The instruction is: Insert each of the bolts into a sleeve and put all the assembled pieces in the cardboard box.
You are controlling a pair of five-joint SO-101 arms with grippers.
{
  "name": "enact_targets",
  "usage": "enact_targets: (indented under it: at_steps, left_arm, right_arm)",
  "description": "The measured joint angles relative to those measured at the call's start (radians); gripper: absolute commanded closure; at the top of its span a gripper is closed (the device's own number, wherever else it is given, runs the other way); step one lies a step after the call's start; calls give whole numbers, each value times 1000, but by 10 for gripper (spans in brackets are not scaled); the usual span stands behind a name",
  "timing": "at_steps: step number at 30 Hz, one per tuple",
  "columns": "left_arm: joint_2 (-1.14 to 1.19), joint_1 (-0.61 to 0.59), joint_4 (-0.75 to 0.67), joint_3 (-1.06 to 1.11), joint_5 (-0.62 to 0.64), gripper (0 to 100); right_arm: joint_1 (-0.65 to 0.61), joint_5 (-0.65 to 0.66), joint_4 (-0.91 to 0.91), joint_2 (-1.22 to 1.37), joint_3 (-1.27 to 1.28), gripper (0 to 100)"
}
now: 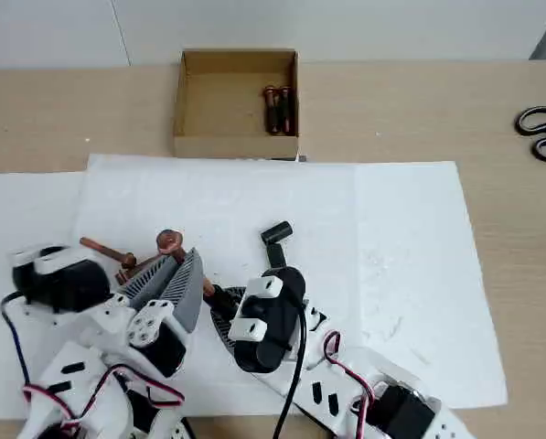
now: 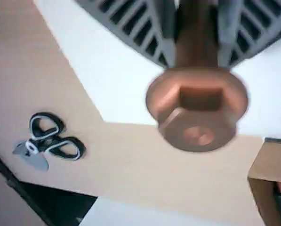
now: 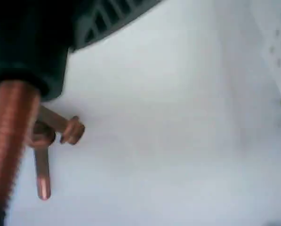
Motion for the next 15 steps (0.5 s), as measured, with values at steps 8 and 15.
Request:
enact_targets:
  at_steps: [8,15]
  left_arm:
    - [0,5,-2,49,0,995]
    - [0,41,-3,46,-6,995]
  right_arm:
    - [-2,21,0,2,2,995]
    - [-2,64,-20,3,3,995]
